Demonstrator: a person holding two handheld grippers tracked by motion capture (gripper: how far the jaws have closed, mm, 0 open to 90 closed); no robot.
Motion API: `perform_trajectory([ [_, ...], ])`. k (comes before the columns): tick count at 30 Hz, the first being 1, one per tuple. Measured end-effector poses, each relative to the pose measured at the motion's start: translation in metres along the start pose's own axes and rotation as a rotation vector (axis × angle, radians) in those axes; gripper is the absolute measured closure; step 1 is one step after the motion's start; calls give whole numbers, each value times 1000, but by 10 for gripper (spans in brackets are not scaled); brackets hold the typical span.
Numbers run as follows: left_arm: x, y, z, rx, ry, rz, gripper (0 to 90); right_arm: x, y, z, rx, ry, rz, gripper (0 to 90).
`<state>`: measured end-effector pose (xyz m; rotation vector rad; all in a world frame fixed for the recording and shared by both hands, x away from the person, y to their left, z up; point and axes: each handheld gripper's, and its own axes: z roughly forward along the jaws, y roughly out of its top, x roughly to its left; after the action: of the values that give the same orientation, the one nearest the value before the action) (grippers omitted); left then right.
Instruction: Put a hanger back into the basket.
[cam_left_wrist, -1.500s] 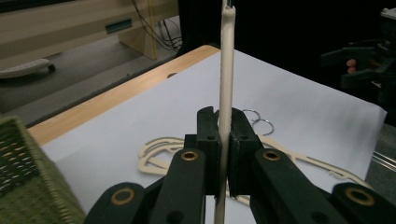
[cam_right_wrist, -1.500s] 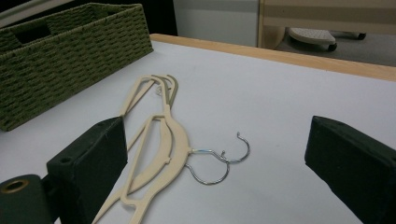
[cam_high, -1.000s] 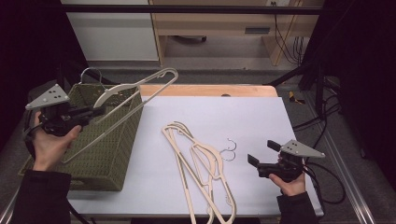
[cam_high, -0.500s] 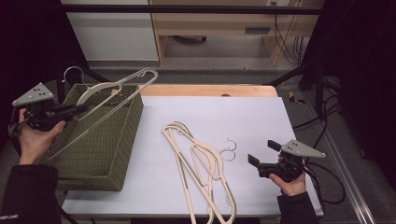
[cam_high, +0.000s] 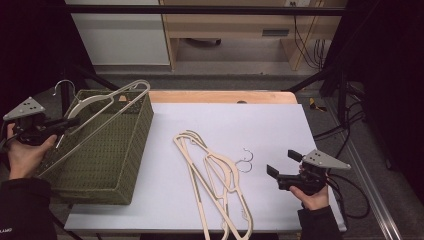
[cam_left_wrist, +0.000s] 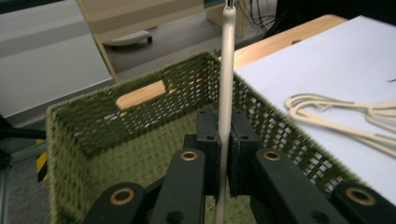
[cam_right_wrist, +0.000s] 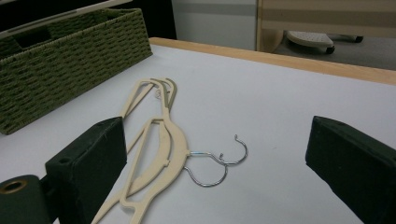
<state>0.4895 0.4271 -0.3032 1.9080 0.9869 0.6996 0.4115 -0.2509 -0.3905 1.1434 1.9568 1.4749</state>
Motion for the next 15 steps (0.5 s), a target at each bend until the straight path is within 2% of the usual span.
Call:
perform_trajectory([
  [9,7,-22,4,65,32,-1,852,0,-1,2,5,1,-3,61],
  [12,9,-29,7,76,40,-28,852,1,-1,2,6,2,-3,61],
  [15,7,-35,10,77,46,-37,852,1,-1,1,5,4,-3,61],
])
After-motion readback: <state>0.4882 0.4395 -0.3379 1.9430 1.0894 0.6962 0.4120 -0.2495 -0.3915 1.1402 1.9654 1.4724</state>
